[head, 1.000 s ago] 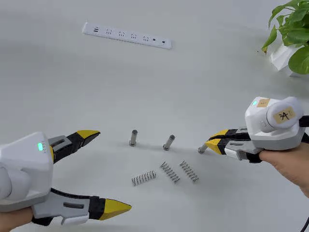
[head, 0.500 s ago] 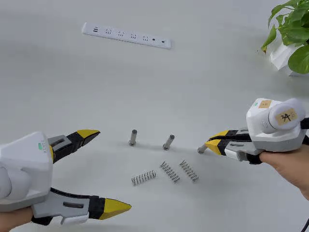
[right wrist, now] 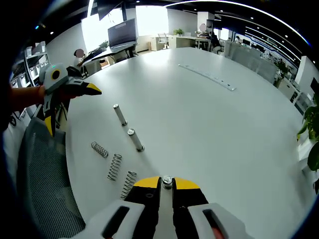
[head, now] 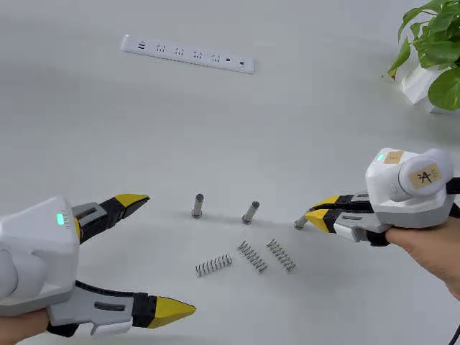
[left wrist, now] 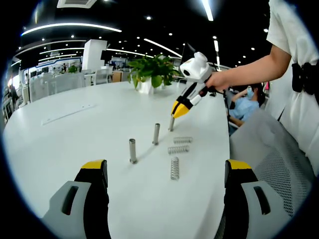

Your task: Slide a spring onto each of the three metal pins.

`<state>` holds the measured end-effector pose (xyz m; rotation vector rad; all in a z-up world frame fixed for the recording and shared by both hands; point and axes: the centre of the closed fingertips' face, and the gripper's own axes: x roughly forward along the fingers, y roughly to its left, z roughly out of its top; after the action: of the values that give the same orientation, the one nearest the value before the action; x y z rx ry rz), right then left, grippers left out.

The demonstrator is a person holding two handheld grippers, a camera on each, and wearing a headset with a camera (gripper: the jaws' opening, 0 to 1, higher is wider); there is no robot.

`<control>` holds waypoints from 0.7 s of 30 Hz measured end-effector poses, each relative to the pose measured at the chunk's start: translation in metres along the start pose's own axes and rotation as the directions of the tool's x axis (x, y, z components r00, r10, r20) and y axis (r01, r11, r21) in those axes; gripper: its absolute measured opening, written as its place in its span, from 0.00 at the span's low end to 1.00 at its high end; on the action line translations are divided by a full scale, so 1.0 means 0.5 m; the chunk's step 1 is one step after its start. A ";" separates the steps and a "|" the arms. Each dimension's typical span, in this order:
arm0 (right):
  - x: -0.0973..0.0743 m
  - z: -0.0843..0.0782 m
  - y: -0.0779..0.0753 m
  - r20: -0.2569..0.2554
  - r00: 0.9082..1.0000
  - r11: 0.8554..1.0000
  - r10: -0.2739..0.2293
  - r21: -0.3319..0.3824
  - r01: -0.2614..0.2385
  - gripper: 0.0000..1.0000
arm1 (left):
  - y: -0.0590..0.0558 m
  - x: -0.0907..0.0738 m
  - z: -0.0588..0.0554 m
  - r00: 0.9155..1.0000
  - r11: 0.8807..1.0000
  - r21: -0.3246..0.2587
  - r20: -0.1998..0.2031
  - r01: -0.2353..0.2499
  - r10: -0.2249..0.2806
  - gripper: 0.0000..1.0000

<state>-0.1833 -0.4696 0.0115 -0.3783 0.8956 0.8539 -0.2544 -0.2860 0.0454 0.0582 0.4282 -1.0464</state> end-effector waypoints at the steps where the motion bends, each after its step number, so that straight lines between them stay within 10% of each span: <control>1: 0.000 0.000 0.001 0.002 1.000 1.000 0.002 0.002 -0.002 0.06 | 0.000 0.000 0.000 1.000 1.000 0.000 0.000 0.000 0.000 0.97; 21: -0.011 0.009 0.006 0.028 1.000 1.000 -0.009 0.006 0.008 0.14 | -0.007 0.002 0.007 1.000 1.000 0.009 -0.005 0.008 -0.008 0.97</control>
<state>-0.1852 -0.4675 0.0190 -0.3639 0.8703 0.8464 -0.2558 -0.2892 0.0487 0.0674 0.4279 -1.0559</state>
